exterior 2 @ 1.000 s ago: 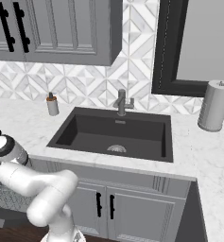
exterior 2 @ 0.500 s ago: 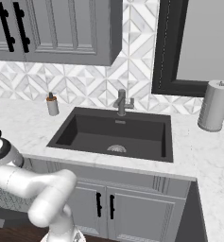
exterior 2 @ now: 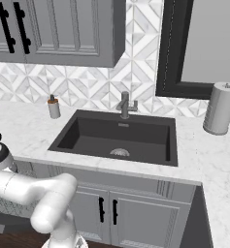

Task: Pick up the cup and bowl from the counter, place them in the dishwasher, and close the dishwasher door.

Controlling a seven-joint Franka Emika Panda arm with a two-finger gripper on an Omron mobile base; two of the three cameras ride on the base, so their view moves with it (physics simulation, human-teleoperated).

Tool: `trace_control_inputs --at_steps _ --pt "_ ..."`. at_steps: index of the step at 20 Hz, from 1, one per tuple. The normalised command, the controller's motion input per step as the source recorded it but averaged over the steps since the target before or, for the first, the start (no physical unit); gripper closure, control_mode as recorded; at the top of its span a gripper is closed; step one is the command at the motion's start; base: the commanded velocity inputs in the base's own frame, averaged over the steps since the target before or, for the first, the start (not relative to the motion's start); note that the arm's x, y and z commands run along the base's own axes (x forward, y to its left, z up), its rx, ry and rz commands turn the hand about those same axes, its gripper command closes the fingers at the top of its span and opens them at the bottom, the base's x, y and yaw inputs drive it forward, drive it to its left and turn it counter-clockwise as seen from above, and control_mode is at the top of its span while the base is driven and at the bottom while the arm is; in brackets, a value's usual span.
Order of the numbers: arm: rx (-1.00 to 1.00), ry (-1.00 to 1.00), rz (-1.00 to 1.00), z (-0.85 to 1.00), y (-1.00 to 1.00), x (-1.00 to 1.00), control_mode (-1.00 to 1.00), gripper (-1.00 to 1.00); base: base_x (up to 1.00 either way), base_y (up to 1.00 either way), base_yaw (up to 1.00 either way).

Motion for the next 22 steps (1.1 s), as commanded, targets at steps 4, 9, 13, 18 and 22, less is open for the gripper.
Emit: trace_control_inputs --at_steps 4,9,13,18,22 --pt "0.00 0.00 0.00 0.00 0.01 -0.04 -1.00 -1.00 0.00 0.00 0.00" --pt "0.00 0.00 0.01 -0.08 0.00 -0.18 -1.00 -1.00 0.00 0.00 0.00" --pt "0.00 0.00 0.01 -0.14 0.00 -0.12 -1.00 -1.00 0.00 0.00 0.00" --pt "0.00 0.00 0.01 -0.28 0.00 -0.01 -1.00 1.00 0.00 0.00 0.00" --pt "0.00 0.00 0.00 -0.16 0.01 0.50 -1.00 1.00 0.00 0.00 0.00"
